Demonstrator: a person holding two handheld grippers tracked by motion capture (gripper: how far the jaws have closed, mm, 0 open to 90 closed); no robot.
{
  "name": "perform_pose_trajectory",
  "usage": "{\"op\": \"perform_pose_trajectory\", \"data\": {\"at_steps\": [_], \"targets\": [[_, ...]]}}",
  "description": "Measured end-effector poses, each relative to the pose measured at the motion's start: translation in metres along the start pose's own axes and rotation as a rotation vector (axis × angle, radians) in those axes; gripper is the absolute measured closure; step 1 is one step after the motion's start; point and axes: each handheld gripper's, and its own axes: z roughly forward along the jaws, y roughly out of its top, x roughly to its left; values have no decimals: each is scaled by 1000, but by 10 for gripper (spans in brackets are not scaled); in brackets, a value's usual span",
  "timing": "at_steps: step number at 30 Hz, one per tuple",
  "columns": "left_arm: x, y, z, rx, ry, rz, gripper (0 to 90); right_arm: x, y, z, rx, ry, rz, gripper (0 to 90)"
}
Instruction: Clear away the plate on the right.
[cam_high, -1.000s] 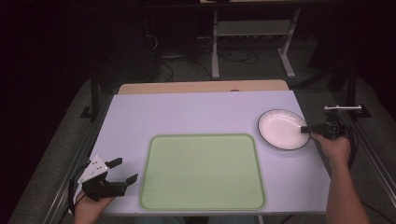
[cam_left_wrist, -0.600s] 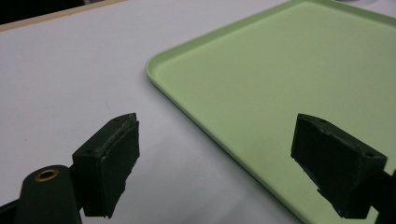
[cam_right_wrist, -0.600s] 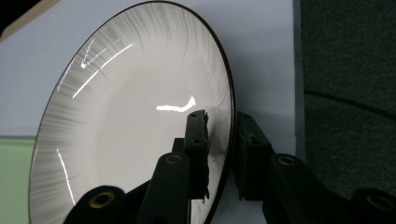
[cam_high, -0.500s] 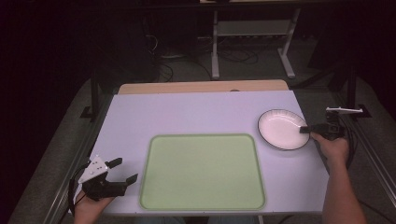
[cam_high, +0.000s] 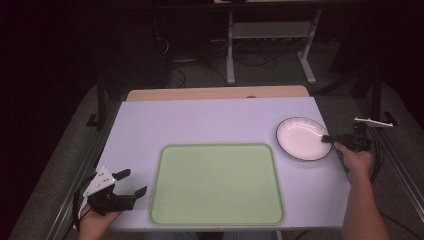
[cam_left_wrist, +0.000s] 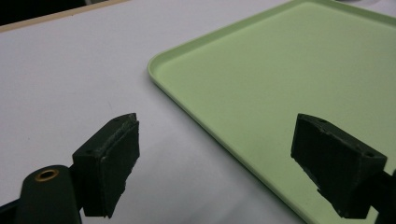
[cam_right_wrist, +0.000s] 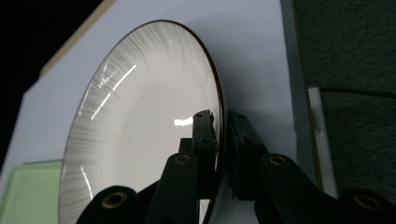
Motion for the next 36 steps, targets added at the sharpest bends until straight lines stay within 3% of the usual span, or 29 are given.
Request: {"op": "perform_pose_trajectory", "data": {"at_steps": [15, 27, 36], "targets": [[3, -1, -3, -11, 7, -10, 152, -2, -6, 1, -55, 30, 106, 828], [2, -1, -3, -7, 5, 1, 152, -1, -12, -11, -83, 55, 142, 812], [2, -1, -4, -12, 8, -1, 152, 0, -12, -26, -168, 121, 186, 804]]}}
